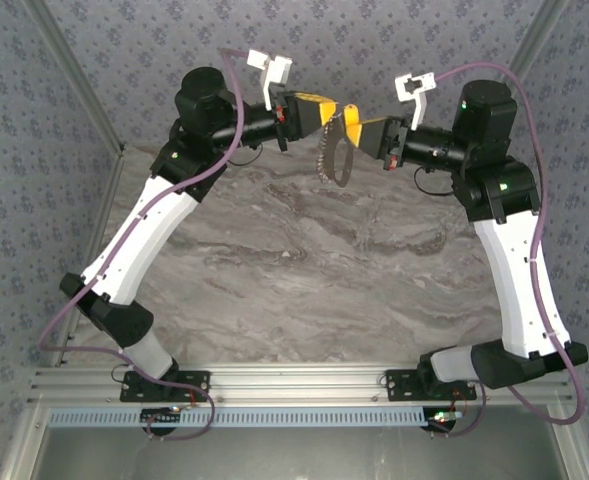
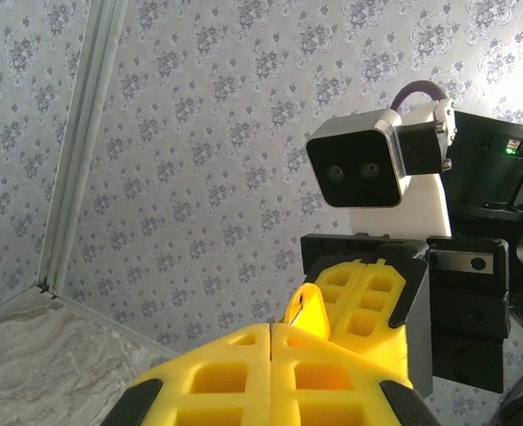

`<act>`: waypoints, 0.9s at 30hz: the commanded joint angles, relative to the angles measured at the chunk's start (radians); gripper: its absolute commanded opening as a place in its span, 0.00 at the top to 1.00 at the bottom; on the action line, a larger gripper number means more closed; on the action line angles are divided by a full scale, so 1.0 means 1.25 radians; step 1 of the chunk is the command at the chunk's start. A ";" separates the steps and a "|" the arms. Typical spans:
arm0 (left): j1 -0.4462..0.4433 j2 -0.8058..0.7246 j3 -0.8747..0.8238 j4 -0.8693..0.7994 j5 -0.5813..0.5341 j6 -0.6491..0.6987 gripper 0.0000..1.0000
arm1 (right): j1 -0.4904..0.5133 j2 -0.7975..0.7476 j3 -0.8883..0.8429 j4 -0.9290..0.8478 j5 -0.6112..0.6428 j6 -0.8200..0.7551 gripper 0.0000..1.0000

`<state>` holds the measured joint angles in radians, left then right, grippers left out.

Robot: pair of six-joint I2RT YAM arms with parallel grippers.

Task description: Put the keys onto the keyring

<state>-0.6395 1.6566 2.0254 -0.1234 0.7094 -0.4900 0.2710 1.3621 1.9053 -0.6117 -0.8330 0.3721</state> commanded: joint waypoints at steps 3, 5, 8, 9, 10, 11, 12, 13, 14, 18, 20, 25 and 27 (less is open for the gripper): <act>0.006 -0.015 0.012 0.033 0.015 0.007 1.00 | 0.003 0.020 0.054 -0.021 0.007 -0.024 1.00; 0.005 -0.013 0.016 0.026 0.020 0.008 1.00 | 0.004 0.025 0.062 -0.022 0.019 -0.025 1.00; 0.002 -0.004 0.033 0.002 0.032 0.018 1.00 | 0.004 0.025 0.063 -0.014 0.038 -0.023 1.00; 0.001 -0.002 0.039 -0.009 0.036 0.023 1.00 | 0.003 0.026 0.063 -0.012 0.044 -0.022 1.00; 0.000 -0.001 0.042 -0.017 0.035 0.027 1.00 | 0.004 0.025 0.064 -0.010 0.044 -0.021 1.00; 0.000 -0.001 0.042 -0.019 0.036 0.029 1.00 | 0.004 0.025 0.064 -0.011 0.048 -0.022 1.00; -0.001 -0.002 0.042 -0.020 0.037 0.031 1.00 | 0.004 0.024 0.063 -0.013 0.050 -0.023 1.00; 0.000 -0.001 0.042 -0.020 0.037 0.032 1.00 | 0.003 0.025 0.062 -0.016 0.054 -0.025 1.00; -0.001 -0.002 0.042 -0.021 0.040 0.033 1.00 | 0.002 0.023 0.061 -0.021 0.060 -0.028 1.00; 0.000 -0.008 0.042 -0.036 0.036 0.044 1.00 | -0.016 0.007 0.044 -0.020 0.083 -0.027 1.00; 0.000 -0.012 0.039 -0.041 0.034 0.050 1.00 | -0.031 -0.005 0.032 0.002 0.080 -0.012 1.00; 0.000 -0.017 0.036 -0.042 0.031 0.053 1.00 | -0.041 -0.006 0.038 0.031 0.056 0.009 1.00; 0.000 -0.016 0.037 -0.041 0.031 0.052 1.00 | -0.034 -0.005 0.038 0.037 0.045 0.011 1.00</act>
<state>-0.6422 1.6569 2.0377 -0.1635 0.7208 -0.4416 0.2443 1.3754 1.9415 -0.6365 -0.7940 0.3580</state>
